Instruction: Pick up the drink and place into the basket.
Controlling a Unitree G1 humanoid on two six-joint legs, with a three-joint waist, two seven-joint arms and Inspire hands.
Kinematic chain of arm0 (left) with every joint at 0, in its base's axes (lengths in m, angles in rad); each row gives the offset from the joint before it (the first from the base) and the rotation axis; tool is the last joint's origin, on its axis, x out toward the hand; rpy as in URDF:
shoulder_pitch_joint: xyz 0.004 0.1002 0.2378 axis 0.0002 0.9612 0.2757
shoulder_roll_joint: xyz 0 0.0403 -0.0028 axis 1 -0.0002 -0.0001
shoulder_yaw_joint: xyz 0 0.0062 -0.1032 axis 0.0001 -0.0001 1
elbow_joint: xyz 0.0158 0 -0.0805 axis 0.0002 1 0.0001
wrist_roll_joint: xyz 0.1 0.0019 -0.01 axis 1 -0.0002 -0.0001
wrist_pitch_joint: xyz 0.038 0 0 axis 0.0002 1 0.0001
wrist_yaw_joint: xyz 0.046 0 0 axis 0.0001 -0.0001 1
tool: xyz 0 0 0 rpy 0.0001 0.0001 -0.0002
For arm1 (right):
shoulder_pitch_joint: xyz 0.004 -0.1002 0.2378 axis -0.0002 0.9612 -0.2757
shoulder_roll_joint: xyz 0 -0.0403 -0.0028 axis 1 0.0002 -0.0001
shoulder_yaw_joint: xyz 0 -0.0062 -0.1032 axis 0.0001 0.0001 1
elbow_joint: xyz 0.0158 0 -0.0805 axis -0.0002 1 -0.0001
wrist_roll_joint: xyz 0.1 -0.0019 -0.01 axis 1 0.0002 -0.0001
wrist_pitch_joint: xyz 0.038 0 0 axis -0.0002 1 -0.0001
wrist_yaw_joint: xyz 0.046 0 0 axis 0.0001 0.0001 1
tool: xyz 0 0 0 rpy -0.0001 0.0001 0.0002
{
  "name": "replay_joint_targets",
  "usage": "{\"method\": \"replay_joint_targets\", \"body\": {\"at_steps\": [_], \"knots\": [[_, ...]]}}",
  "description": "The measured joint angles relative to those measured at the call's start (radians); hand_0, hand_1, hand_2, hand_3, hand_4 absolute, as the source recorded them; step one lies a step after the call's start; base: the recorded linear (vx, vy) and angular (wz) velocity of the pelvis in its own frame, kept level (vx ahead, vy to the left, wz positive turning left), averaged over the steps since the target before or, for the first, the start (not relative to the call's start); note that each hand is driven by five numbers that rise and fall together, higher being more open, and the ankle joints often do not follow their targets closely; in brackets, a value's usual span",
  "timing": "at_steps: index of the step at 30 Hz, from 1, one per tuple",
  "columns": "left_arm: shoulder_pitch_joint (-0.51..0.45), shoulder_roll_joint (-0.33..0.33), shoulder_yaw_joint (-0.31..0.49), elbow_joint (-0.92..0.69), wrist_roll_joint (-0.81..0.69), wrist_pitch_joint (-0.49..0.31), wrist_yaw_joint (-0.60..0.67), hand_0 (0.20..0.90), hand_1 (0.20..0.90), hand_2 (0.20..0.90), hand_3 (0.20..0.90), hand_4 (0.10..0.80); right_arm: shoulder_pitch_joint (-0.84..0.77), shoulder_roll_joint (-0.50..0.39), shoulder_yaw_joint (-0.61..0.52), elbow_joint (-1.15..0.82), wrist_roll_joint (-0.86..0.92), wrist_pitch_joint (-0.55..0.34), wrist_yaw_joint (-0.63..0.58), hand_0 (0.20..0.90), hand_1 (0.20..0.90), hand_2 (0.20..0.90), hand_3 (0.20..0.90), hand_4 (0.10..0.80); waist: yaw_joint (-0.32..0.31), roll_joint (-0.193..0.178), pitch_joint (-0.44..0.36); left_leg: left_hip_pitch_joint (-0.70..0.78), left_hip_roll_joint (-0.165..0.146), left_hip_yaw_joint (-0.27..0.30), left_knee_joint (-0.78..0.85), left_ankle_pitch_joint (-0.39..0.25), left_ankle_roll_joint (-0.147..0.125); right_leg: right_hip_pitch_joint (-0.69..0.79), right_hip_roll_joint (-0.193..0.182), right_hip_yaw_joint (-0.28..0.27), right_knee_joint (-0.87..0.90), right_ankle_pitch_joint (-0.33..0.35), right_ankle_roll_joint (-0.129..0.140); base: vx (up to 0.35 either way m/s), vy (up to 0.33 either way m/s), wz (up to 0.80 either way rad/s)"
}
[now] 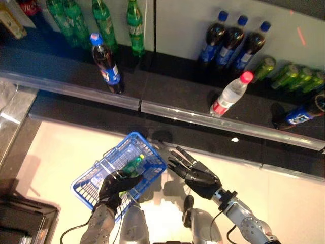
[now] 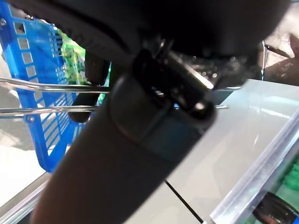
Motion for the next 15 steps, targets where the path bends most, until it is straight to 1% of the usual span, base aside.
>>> {"method": "replay_joint_targets", "body": {"at_steps": [3,4,7,8,10,12,13,14,15], "knots": [[0.017,-0.032,0.015,0.104,-0.007,0.002,0.001,0.3,0.3,0.3,0.2,0.1,0.002,0.061,-0.003,0.099,-0.105,-0.027,-0.094,0.9,0.9,0.9,0.9,0.8,-0.01,-0.006,-0.09,0.03,-0.004,0.015,-0.012,-0.015,-0.002,0.024,0.002,0.02,-0.045,0.011,0.007,0.041,0.019,-0.18],[0.029,-0.045,0.026,0.147,-0.015,0.002,0.004,0.3,0.3,0.3,0.2,0.1,0.005,0.078,-0.004,0.157,-0.173,-0.04,-0.16,0.9,0.9,0.9,0.9,0.8,-0.018,-0.008,-0.126,0.042,-0.007,0.026,-0.026,-0.015,-0.002,0.029,0.002,0.024,-0.056,0.013,0.009,0.041,0.024,-0.22],[0.037,-0.095,0.104,0.266,-0.041,0.0,0.012,0.3,0.3,0.3,0.2,0.1,0.026,0.09,-0.025,0.328,-0.319,-0.058,-0.319,0.9,0.9,0.9,0.9,0.8,-0.03,-0.014,-0.18,0.084,-0.009,0.061,-0.047,-0.021,-0.003,0.048,0.003,0.053,-0.086,0.024,0.013,0.054,0.03,-0.32],[0.037,-0.107,0.123,0.309,-0.066,-0.001,0.022,0.3,0.3,0.3,0.2,0.1,0.043,0.093,-0.046,0.398,-0.371,-0.062,-0.37,0.9,0.9,0.9,0.9,0.8,-0.041,-0.015,-0.2,0.091,-0.011,0.061,-0.052,-0.023,-0.003,0.055,0.003,0.065,-0.098,0.025,0.015,0.061,0.04,-0.26],[0.031,-0.115,0.155,0.374,-0.101,-0.005,0.026,0.3,0.3,0.3,0.2,0.1,0.053,0.1,-0.09,0.545,-0.449,-0.062,-0.451,0.9,0.9,0.9,0.9,0.8,-0.057,-0.02,-0.216,0.111,-0.011,0.071,-0.052,-0.032,-0.005,0.062,0.005,0.08,-0.104,0.029,0.015,0.067,0.047,-0.3],[0.007,-0.116,0.168,0.457,-0.118,-0.01,0.026,0.3,0.3,0.3,0.2,0.1,0.051,0.098,-0.134,0.714,-0.491,-0.068,-0.508,0.9,0.9,0.9,0.9,0.8,-0.066,-0.013,-0.237,0.127,-0.011,0.082,-0.052,-0.042,-0.006,0.067,0.007,0.103,-0.116,0.038,0.017,0.087,0.038,-0.38],[-0.008,-0.116,0.171,0.497,-0.12,-0.011,0.026,0.3,0.3,0.3,0.2,0.1,0.058,0.096,-0.15,0.783,-0.509,-0.074,-0.521,0.9,0.9,0.9,0.9,0.8,-0.077,-0.012,-0.242,0.135,-0.011,0.083,-0.053,-0.046,-0.007,0.075,0.007,0.109,-0.127,0.045,0.019,0.081,0.009,-0.33],[-0.029,-0.116,0.175,0.549,-0.119,-0.013,0.025,0.3,0.3,0.3,0.2,0.1,0.056,0.101,-0.176,0.866,-0.538,-0.094,-0.53,0.9,0.9,0.9,0.9,0.8,-0.078,-0.011,-0.246,0.149,-0.011,0.089,-0.053,-0.052,-0.009,0.082,0.006,0.113,-0.137,0.052,0.02,0.05,-0.032,-0.41],[-0.039,-0.118,0.188,0.579,-0.117,-0.013,0.028,0.3,0.3,0.3,0.2,0.1,0.054,0.102,-0.183,0.916,-0.562,-0.096,-0.54,0.9,0.9,0.9,0.9,0.8,-0.078,-0.01,-0.252,0.159,-0.009,0.093,-0.053,-0.059,-0.012,0.083,0.003,0.112,-0.14,0.057,0.02,0.002,-0.093,-0.55]]}}
